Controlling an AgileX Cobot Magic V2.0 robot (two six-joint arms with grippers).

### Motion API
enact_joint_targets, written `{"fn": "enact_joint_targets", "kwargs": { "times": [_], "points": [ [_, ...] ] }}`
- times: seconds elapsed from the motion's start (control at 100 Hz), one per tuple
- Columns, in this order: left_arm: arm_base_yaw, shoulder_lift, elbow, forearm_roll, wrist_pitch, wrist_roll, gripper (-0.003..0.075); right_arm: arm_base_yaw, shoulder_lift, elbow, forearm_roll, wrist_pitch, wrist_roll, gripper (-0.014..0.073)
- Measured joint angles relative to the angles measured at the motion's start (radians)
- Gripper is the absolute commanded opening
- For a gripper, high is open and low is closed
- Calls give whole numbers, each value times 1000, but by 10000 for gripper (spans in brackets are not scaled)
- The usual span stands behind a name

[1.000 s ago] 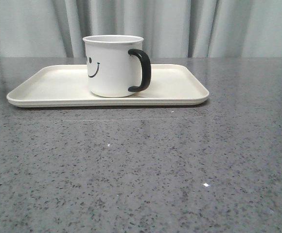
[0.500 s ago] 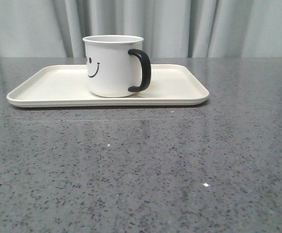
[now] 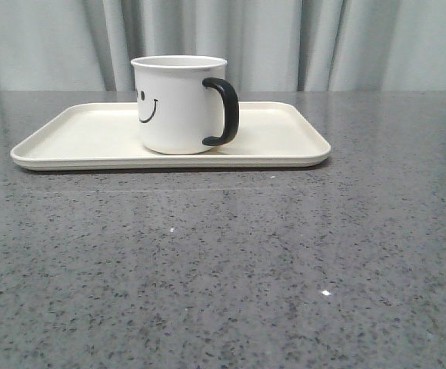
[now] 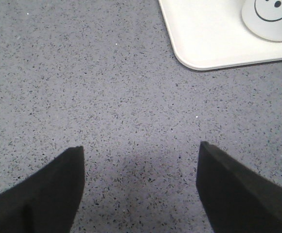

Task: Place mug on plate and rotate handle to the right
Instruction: 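Move the right gripper above the mug on the tray, then grasp the mug rim with the right gripper and lift it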

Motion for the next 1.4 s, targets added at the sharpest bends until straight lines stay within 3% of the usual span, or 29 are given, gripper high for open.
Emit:
{"fn": "enact_joint_targets", "kwargs": {
  "times": [0.24, 0.44, 0.59, 0.92, 1.16, 1.4],
  "points": [
    [0, 0, 0, 0, 0, 0, 481, 0, 72, -6, 117, -14, -84, 501],
    [0, 0, 0, 0, 0, 0, 481, 0, 227, -22, 269, -49, -184, 501],
    [0, 0, 0, 0, 0, 0, 481, 11, 357, -93, 308, -66, -215, 501],
    [0, 0, 0, 0, 0, 0, 481, 219, 624, -298, 295, -127, -218, 501],
    [0, 0, 0, 0, 0, 0, 481, 382, 827, -468, 205, -138, -170, 501],
    [0, 0, 0, 0, 0, 0, 481, 442, 1018, -634, 115, -134, -102, 501]
  ]
}}
